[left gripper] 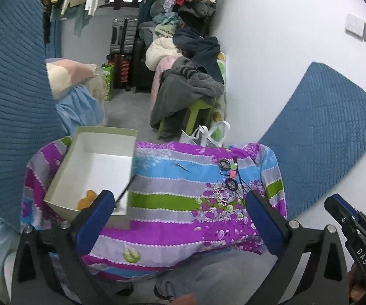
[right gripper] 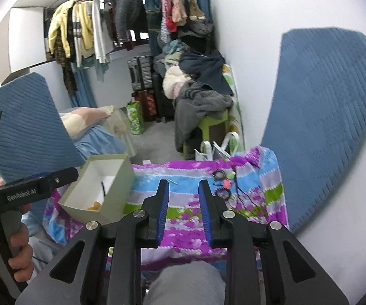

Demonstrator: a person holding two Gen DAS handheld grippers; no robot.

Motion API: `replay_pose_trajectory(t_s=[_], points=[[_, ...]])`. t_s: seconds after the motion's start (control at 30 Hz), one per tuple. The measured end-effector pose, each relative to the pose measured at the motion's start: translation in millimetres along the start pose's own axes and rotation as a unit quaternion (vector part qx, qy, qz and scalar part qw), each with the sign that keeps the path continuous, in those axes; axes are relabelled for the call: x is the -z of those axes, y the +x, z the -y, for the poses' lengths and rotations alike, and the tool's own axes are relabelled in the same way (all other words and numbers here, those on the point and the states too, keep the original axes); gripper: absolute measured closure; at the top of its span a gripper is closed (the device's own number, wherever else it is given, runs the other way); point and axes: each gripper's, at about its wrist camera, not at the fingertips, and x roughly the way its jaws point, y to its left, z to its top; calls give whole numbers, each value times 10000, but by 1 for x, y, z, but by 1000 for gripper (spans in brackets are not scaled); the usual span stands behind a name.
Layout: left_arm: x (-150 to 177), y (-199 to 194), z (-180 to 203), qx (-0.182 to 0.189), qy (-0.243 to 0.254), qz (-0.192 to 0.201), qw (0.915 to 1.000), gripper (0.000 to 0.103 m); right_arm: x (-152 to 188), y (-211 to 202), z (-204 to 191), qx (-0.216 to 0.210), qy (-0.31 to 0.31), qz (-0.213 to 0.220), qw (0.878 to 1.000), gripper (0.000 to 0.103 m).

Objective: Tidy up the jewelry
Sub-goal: 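Move both tools back from the box to the jewelry on the cloth, then grasp the silver screwdriver keyring with the left tool while the right tool grasps the black coiled hair tie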

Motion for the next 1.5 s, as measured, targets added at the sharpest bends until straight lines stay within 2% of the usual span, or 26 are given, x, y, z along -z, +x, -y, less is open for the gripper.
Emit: replay_pose_trajectory(t_s=[0.17,0.37,0.67,0.87,0.93,1.0,1.1,1.2,1.27,1.4,1.5], points=[[7,24,18,238,134,-39,9996,0,16,2,28,166,189,-130,9996,80],[12,63,37,539,460,-370,9968,0,26,19,53,223,378,-350,9984,80],[14,158,33,196,292,-999,9944,3,39,78,83,66,505,-771,9957,81],[8,234,24,109,114,-1298,9914,16,45,135,99,-70,436,-1064,9933,82],[5,259,20,25,44,-1363,9907,17,47,152,103,-108,441,-1129,9926,82],[3,283,16,-46,-32,-1438,9896,30,51,173,108,-166,461,-1230,9912,82],[0,314,11,-78,-200,-1511,9883,32,56,204,113,-267,462,-1353,9894,82],[-2,339,11,-68,-336,-1575,9869,42,61,235,118,-345,464,-1421,9882,81],[-3,352,12,-110,-349,-1574,9869,43,63,253,119,-393,441,-1491,9871,81],[-4,376,12,-182,-438,-1625,9856,53,70,284,123,-409,419,-1627,9849,79],[-6,386,12,-214,-463,-1565,9864,54,71,300,130,-404,473,-1581,9855,75]])
